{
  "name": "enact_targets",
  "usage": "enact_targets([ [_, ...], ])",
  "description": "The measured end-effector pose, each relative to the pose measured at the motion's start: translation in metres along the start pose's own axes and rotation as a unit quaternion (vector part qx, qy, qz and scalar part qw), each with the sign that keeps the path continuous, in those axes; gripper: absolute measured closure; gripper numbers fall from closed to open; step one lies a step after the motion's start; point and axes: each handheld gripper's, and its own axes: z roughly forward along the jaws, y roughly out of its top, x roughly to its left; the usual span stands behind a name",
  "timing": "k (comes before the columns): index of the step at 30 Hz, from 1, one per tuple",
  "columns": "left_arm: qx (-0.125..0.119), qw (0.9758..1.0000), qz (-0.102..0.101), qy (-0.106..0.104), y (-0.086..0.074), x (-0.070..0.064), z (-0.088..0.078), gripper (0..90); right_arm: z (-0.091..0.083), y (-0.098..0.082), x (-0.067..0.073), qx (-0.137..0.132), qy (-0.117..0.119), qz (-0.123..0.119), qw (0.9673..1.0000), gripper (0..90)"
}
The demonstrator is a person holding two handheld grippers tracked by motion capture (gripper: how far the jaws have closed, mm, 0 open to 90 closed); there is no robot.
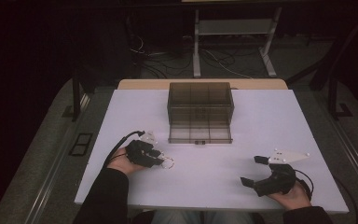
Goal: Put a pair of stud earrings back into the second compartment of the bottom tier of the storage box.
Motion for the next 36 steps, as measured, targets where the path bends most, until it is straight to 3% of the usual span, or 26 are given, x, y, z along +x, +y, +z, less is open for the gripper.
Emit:
enact_targets([
  [16, 0.005, 1.0000, -0.006, -0.005, -0.002, 0.006, 0.001, 81.2, 0.000, 0.000, 0.000, -0.003, 0.000, -0.001, 1.0000, 0.6],
  [20, 0.006, 0.9997, -0.019, -0.013, -0.002, 0.009, 0.001, 84.8, -0.001, 0.000, 0.000, -0.003, 0.000, -0.001, 1.0000, 0.6],
  [25, 0.004, 0.9984, -0.050, -0.026, -0.002, 0.013, 0.001, 86.0, -0.001, 0.000, 0.000, -0.003, 0.000, -0.002, 1.0000, 0.6],
  [36, -0.002, 0.9972, -0.069, -0.029, -0.004, 0.017, 0.000, 86.2, -0.001, 0.000, 0.000, -0.004, 0.000, -0.001, 1.0000, 0.6],
])
